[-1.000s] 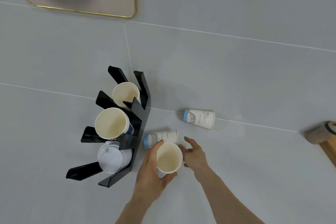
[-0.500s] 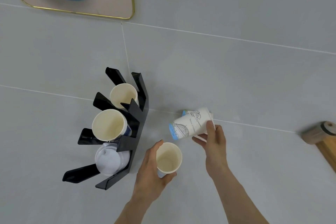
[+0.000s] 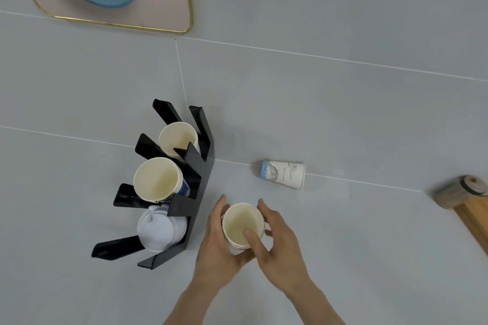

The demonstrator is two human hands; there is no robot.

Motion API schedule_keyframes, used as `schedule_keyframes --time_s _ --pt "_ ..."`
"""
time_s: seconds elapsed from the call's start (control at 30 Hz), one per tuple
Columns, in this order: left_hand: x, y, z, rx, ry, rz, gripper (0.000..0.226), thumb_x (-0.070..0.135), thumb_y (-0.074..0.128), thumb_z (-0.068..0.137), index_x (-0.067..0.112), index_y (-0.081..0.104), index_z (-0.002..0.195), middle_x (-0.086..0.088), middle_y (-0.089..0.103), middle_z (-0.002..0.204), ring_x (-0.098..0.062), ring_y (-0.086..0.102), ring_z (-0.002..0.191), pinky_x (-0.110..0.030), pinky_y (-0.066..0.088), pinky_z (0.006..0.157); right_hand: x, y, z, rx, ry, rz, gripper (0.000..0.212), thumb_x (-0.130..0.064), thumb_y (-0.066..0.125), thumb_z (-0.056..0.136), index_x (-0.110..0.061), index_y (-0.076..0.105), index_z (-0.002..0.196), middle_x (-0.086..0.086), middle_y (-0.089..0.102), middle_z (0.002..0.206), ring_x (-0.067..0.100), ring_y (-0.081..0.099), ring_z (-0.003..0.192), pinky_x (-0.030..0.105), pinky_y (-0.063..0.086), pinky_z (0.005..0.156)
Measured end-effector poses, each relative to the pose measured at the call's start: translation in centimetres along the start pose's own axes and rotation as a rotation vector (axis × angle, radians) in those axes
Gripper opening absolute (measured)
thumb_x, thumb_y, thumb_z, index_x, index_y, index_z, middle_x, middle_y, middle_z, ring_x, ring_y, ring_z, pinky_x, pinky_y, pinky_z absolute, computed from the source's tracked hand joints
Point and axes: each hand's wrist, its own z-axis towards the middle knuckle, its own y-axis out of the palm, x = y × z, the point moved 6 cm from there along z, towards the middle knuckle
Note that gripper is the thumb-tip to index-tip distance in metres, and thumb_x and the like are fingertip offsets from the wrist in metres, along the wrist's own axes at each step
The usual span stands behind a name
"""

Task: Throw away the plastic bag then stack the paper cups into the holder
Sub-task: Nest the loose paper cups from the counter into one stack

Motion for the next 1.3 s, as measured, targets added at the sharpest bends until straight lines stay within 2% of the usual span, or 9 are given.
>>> schedule_keyframes --time_s 0.17,0.27,0.4,0.53,0.73,0.9,1.07,1.17,1.3 --pt "0.1 0.2 0.0 0.003 0.039 0.063 0.106 0.049 0.089 0.059 0.053 0.026 0.145 0.028 0.042 0.137 0.001 0.050 0.120 -0.027 0.054 0.092 1.4 0.4 0.1 0.022 0.012 -0.081 0.060 -0.062 0.054 0.090 -0.044 0.048 0.146 -0.023 0.061 0.127 0.003 0.064 0.107 0.028 0.059 0.085" --pt "-0.1 0.6 0.3 0.004 0.056 0.072 0.102 0.043 0.090 0.064 0.048 0.028 0.145 0.025 0.042 0.137 0.000 0.048 0.119 -0.021 0.050 0.090 1.9 0.2 0.7 -0.003 0.067 0.061 0.052 -0.055 0.066 0.089 -0.045 0.054 0.139 -0.023 0.065 0.124 0.002 0.068 0.105 0.026 0.061 0.079" --pt "-0.2 0.7 1.0 -0.001 0.054 0.068 0.102 0.038 0.090 0.064 0.054 0.026 0.141 0.036 0.036 0.135 0.004 0.044 0.118 -0.018 0.042 0.089 4.5 -2.3 2.6 0.181 0.331 0.353 0.032 -0.034 0.070 0.094 -0.034 0.067 0.126 -0.008 0.075 0.105 0.018 0.075 0.091 0.041 0.065 0.078" --pt "0.0 1.1 1.5 0.002 0.045 0.048 0.104 0.035 0.090 0.065 0.062 0.021 0.137 0.041 0.031 0.134 0.014 0.039 0.120 -0.017 0.039 0.088 8.7 -5.2 5.4 0.324 0.592 0.433 0.034 -0.025 0.067 0.097 -0.020 0.065 0.130 0.002 0.070 0.093 0.033 0.073 0.087 0.048 0.064 0.081" --pt "0.0 1.6 2.1 -0.015 0.021 0.043 0.103 0.034 0.091 0.064 0.059 0.023 0.138 0.043 0.030 0.135 0.015 0.038 0.122 -0.021 0.041 0.092 12.8 -6.4 9.5 0.279 0.818 0.558 0.056 -0.024 0.067 0.097 -0.027 0.048 0.149 0.023 0.067 0.121 0.031 0.068 0.080 0.044 0.062 0.079" --pt "-0.4 1.9 2.7 -0.037 0.003 0.050 0.104 0.037 0.091 0.064 0.053 0.025 0.143 0.043 0.030 0.137 0.017 0.036 0.124 -0.023 0.041 0.095 13.1 -5.4 11.8 0.212 0.858 0.656 0.059 -0.023 0.067 0.098 -0.030 0.043 0.152 0.026 0.066 0.123 0.035 0.067 0.087 0.049 0.062 0.085" --pt "-0.2 1.9 2.7 -0.029 0.013 0.055 0.104 0.037 0.090 0.064 0.056 0.023 0.142 0.040 0.030 0.140 0.016 0.036 0.126 -0.021 0.040 0.094 13.4 -4.5 11.9 0.283 0.837 0.673 0.028 -0.020 0.062 0.101 -0.008 0.062 0.126 0.019 0.065 0.097 0.033 0.064 0.081 0.041 0.062 0.071" --pt "0.1 1.8 2.7 -0.024 0.006 0.050 0.103 0.036 0.089 0.065 0.058 0.022 0.140 0.040 0.031 0.139 0.015 0.037 0.124 -0.025 0.041 0.097 12.5 -5.0 10.9 0.356 0.775 0.719 0.015 -0.025 0.057 0.102 -0.011 0.060 0.104 0.017 0.059 0.104 0.032 0.063 0.086 0.041 0.063 0.072" --pt "0.4 1.8 2.4 -0.013 0.006 0.031 0.103 0.034 0.089 0.065 0.057 0.023 0.141 0.037 0.034 0.138 0.015 0.039 0.124 -0.026 0.042 0.096 7.2 -7.4 9.7 0.385 0.541 0.858 0.026 -0.036 0.053 0.104 -0.010 0.054 0.100 0.011 0.067 0.114 0.030 0.072 0.102 0.042 0.062 0.078"
